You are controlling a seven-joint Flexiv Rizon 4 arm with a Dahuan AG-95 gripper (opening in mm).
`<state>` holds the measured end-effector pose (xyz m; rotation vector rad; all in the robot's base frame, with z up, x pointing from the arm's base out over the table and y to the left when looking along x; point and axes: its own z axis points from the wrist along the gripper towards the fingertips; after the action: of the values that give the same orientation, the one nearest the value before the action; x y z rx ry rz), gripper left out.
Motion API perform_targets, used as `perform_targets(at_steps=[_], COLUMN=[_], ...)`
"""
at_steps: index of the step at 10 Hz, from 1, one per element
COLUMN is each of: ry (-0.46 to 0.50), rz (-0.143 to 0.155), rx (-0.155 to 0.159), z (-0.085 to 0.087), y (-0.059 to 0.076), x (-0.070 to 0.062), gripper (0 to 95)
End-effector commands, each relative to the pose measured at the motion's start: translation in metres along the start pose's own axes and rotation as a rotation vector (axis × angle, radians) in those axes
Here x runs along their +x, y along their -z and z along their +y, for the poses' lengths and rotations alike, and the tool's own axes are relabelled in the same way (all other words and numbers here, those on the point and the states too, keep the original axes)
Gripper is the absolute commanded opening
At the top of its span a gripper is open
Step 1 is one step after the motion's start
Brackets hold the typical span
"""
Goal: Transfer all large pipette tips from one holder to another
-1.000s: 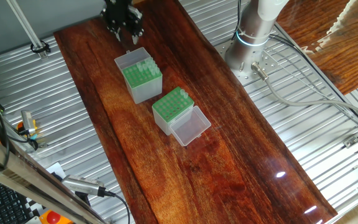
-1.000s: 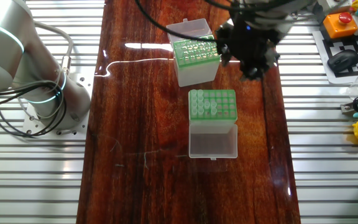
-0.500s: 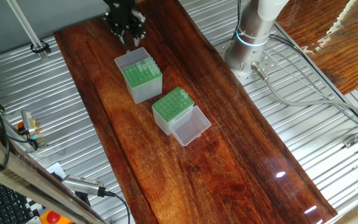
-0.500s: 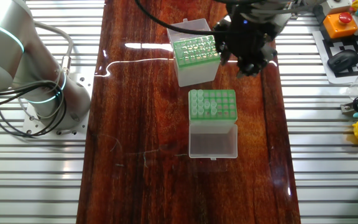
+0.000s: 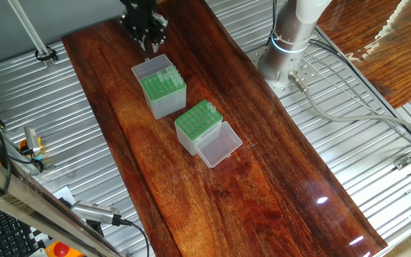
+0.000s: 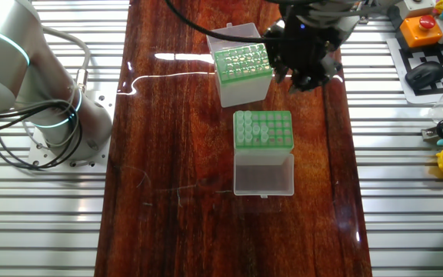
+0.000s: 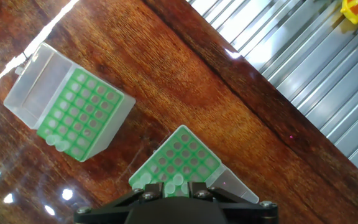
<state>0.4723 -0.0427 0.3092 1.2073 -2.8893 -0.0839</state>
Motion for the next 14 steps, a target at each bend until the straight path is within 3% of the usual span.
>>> perform_targets(at_steps=[1,4,5,7,8,9,10,11,12,14], ry=[-0.005,-0.036,-0.05,-0.058,-0.065,-0.01,0.047,0.071,0.098,0.112], rz=[0.008,0.01,0.021,0.019,0.021,0.048,0.055,0.053,0.057,0.086], rx=[-0.004,-0.001,0.001,0.0,0.001,0.006,0.01,-0.006,-0.015,-0.044], z=[0.005,0.027,0.041,0.046,0.046,0.046,0.046,0.046,0.046,0.075], y=[-0.006,-0.019,-0.028,-0.034,-0.034,-0.034,-0.034,-0.034,-0.034,-0.047], x=[-0.006,-0.022,-0.024,-0.023,-0.023,-0.023,-0.023,-0.023,-0.023,-0.024], gripper=[38.0,38.0,38.0,38.0,19.0,19.0,19.0,19.0,38.0,38.0])
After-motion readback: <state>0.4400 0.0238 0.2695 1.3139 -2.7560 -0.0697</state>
